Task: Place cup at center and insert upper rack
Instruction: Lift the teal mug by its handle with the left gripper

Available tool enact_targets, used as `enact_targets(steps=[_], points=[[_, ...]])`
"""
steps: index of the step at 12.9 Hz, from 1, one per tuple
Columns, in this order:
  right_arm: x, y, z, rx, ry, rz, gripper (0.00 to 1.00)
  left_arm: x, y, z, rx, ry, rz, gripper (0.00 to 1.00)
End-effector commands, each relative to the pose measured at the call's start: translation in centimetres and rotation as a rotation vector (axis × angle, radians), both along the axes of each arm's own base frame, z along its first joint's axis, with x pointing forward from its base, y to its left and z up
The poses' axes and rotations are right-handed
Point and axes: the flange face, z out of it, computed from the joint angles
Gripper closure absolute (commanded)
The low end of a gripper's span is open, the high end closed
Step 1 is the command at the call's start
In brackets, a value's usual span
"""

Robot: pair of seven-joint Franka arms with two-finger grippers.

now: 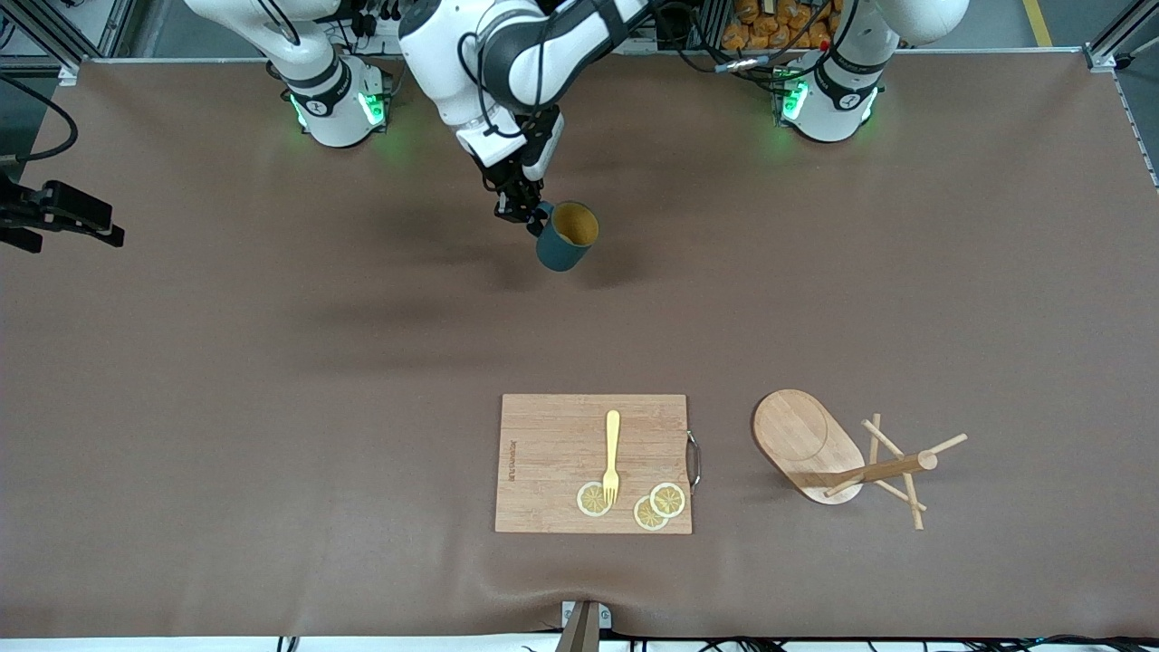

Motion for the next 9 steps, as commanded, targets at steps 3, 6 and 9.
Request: enact_targets(steps=[3,6,9], points=[[0.0,-0.1,0.6,0.009,-0.008,-0.017,0.00,2.4,3.9,8.9,-0.148,0.083,-0.008,1.00],[0.0,0.0,0.6,0.009,-0.008,-0.016,0.00,4.4,6.5,12.9,-0.223,0.124,-0.014,1.00],[0.0,0.0,0.6,0.009,-0.008,-0.016,0.00,6.8,10.4,16.4,-0.307,0.190,-0.028,1.00]])
